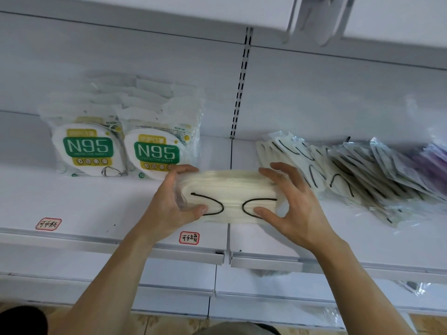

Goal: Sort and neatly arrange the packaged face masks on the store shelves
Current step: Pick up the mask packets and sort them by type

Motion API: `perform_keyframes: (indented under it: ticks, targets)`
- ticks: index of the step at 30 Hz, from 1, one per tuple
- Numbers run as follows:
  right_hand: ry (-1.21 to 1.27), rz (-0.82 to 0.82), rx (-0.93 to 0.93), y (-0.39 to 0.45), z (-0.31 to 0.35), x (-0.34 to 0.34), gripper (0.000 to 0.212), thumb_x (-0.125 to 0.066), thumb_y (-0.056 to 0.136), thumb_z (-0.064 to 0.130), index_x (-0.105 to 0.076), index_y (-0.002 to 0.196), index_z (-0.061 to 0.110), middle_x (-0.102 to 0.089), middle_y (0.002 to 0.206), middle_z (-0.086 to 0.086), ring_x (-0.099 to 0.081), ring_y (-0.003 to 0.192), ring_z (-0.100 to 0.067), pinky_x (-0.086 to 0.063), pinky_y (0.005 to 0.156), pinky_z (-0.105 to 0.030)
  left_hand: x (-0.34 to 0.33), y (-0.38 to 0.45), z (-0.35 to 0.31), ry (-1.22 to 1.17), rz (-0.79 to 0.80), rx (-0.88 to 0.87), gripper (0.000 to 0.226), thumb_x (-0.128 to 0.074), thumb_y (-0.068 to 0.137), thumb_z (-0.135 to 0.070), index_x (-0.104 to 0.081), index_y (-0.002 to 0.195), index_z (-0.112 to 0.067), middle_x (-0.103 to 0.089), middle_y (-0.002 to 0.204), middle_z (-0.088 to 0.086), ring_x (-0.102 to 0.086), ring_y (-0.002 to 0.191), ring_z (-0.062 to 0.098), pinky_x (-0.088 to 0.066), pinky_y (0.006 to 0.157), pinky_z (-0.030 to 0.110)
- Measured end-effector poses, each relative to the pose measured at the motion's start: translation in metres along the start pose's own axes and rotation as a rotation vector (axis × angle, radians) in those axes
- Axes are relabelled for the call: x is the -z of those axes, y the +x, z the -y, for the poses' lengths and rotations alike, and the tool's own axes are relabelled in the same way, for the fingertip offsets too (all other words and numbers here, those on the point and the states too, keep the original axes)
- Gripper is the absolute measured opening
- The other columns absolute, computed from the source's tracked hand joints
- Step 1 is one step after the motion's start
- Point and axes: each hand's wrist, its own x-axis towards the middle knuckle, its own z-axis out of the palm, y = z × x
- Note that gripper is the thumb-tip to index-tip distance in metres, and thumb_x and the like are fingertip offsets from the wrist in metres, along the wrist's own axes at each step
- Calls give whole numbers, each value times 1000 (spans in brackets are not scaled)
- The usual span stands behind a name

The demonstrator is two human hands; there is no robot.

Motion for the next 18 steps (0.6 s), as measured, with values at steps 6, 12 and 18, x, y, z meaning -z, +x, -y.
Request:
perform_keyframes:
  ticks: [6,12,18]
  targets:
    - [162,-38,-91,0,-2,2,89,-91,75,29,-40,148,42,-40,150,20,-43,137,-3,-39,106,-17,0,0,0,24,-7,-19,72,-85,70,-5,-54,130,-33,-59,119,-5,-59,108,38,-57,91,57]
    - [519,2,-282,-2,-7,0,75,-96,68,28,-58,132,33,-69,122,11,-65,115,-15,-53,101,-45,-1,0,-3,-2,-48,-5,72,-84,68,14,-54,124,-19,-63,113,-21,-63,107,4,-57,84,25]
    - [638,20,-277,-5,2,0,61,-89,70,25,-58,122,20,-73,109,7,-71,105,-15,-56,93,-32,1,-2,-9,57,-102,-40,65,-84,67,-7,-57,124,-24,-66,114,-15,-62,112,8,-51,95,25]
